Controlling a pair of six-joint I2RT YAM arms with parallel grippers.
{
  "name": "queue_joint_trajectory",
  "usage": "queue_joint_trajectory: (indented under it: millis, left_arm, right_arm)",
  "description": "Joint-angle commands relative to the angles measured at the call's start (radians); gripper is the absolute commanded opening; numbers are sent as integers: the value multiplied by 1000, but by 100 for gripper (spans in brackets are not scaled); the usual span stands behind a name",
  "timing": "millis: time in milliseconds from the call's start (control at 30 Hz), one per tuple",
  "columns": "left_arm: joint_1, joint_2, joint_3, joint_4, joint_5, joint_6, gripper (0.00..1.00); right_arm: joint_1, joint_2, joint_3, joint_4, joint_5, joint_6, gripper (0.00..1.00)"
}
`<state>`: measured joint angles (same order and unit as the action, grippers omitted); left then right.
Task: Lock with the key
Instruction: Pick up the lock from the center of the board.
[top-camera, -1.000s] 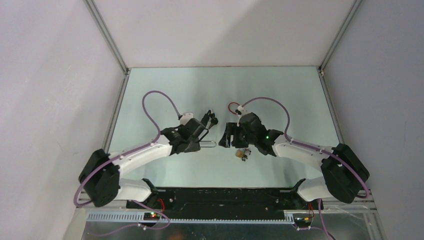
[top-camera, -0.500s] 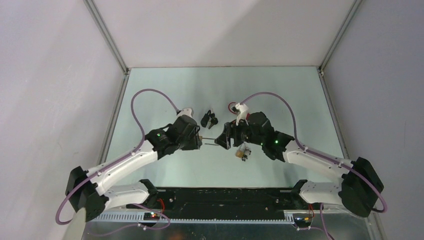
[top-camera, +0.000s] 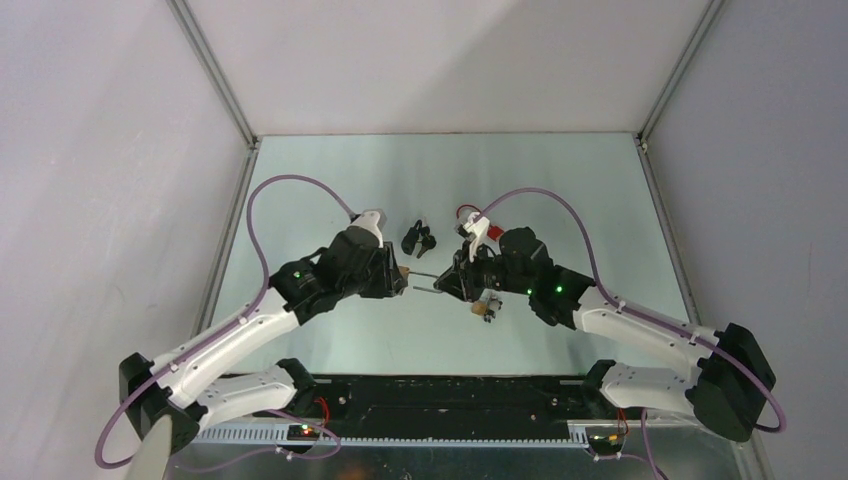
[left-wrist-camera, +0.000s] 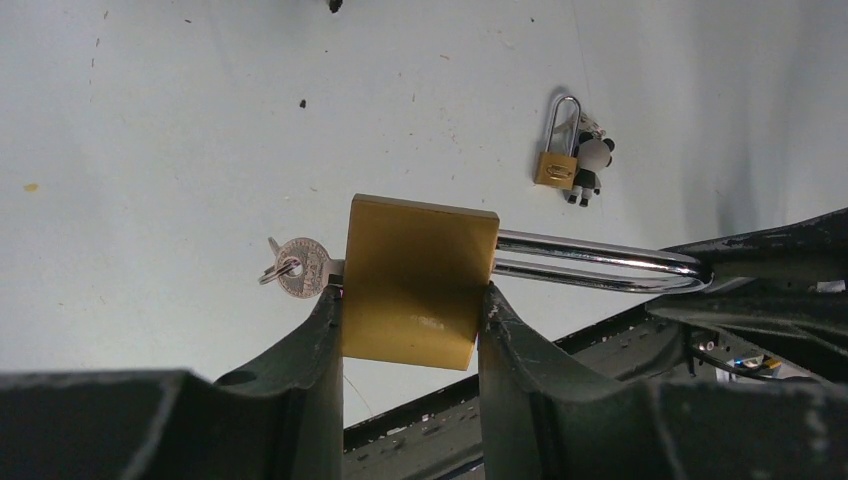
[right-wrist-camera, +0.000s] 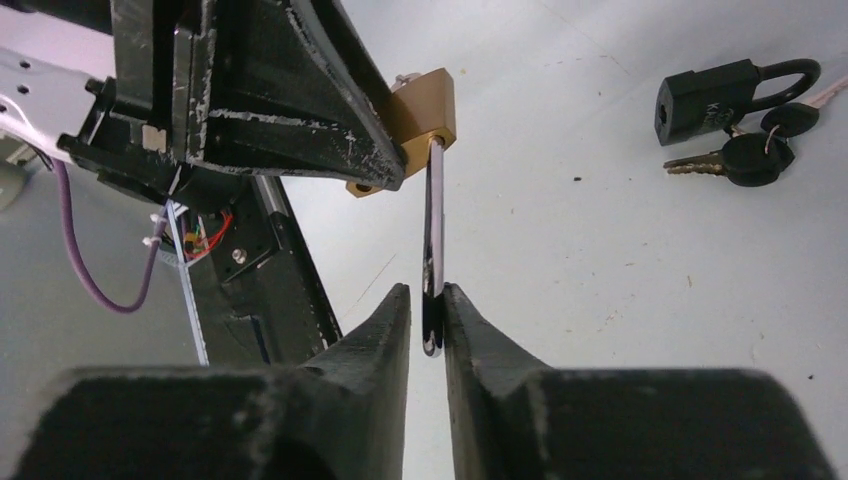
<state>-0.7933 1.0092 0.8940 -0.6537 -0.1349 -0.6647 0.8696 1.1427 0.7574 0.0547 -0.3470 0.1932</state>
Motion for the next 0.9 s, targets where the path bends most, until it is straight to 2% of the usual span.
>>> queue_joint_trajectory:
  millis: [0, 133, 200, 233, 267, 300, 333, 433, 467, 533, 600, 767, 867]
  left_arm:
    - [6, -47, 67, 62, 26, 27, 0]
    - [5, -67, 70, 62, 22, 28, 0]
    - [5, -74, 71, 64, 17, 29, 2]
    - [5, -77, 69, 63, 15, 30, 9]
    - [5, -78, 68, 62, 8, 32, 22]
    - [5, -82, 65, 63, 5, 33, 31]
    - [6, -85, 64, 62, 0, 38, 52]
    - [7, -106, 59, 62, -10, 54, 70]
    - [7, -110, 60, 62, -10, 65, 80]
    - [6, -121, 70, 62, 8, 94, 92]
    - [7, -134, 81, 62, 30, 127, 99]
    - [7, -173, 128, 88, 38, 203, 100]
    - [7, -205, 130, 165, 109, 271, 100]
  right_arm:
    - [0, -22, 9, 74, 2, 25, 18]
    - [-4, -13, 31, 64, 0, 41, 1]
    - [-6, -13, 39, 64, 2, 53, 0]
    - [-8, -17, 40, 73, 6, 57, 0]
    - [-11, -21, 40, 82, 11, 68, 0]
    - [-14, -32, 40, 87, 22, 71, 0]
    - [-16, -39, 40, 93, 30, 75, 0]
    - [-25, -92, 40, 104, 93, 82, 0]
    - [-34, -104, 40, 108, 98, 85, 0]
    - [-52, -143, 40, 111, 102, 86, 0]
    - [-71, -181, 40, 108, 87, 84, 0]
    - [-128, -279, 42, 87, 32, 83, 0]
    - [-147, -336, 40, 79, -9, 95, 0]
